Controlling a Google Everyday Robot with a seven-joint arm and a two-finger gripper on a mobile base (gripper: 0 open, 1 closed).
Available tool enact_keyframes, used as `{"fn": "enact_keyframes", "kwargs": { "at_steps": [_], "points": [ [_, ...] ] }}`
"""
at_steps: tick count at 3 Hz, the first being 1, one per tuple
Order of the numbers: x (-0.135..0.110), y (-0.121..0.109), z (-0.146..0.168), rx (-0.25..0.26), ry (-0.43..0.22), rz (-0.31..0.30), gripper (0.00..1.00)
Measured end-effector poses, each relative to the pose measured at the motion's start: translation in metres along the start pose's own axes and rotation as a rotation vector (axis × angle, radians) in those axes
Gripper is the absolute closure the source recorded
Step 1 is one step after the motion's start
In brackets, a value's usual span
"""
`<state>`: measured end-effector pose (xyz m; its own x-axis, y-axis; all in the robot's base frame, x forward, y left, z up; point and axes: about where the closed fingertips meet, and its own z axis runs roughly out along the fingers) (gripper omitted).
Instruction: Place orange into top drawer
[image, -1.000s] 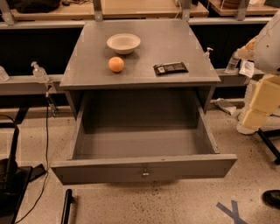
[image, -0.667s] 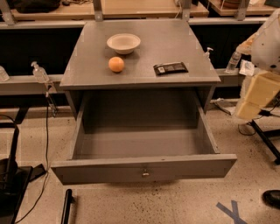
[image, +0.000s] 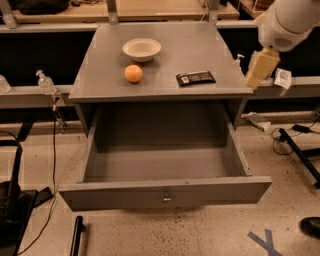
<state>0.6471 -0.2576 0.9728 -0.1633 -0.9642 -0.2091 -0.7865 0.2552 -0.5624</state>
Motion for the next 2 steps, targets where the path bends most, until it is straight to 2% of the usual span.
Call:
{"fn": "enact_keyframes", "kwargs": {
  "at_steps": [1,2],
  "points": [
    [-0.036,-0.055,0.047,0.071,-0.12,-0.013,0.0],
    [-0.068,-0.084,0.089,0.081,-0.307,0.084,0.0]
  ]
}}
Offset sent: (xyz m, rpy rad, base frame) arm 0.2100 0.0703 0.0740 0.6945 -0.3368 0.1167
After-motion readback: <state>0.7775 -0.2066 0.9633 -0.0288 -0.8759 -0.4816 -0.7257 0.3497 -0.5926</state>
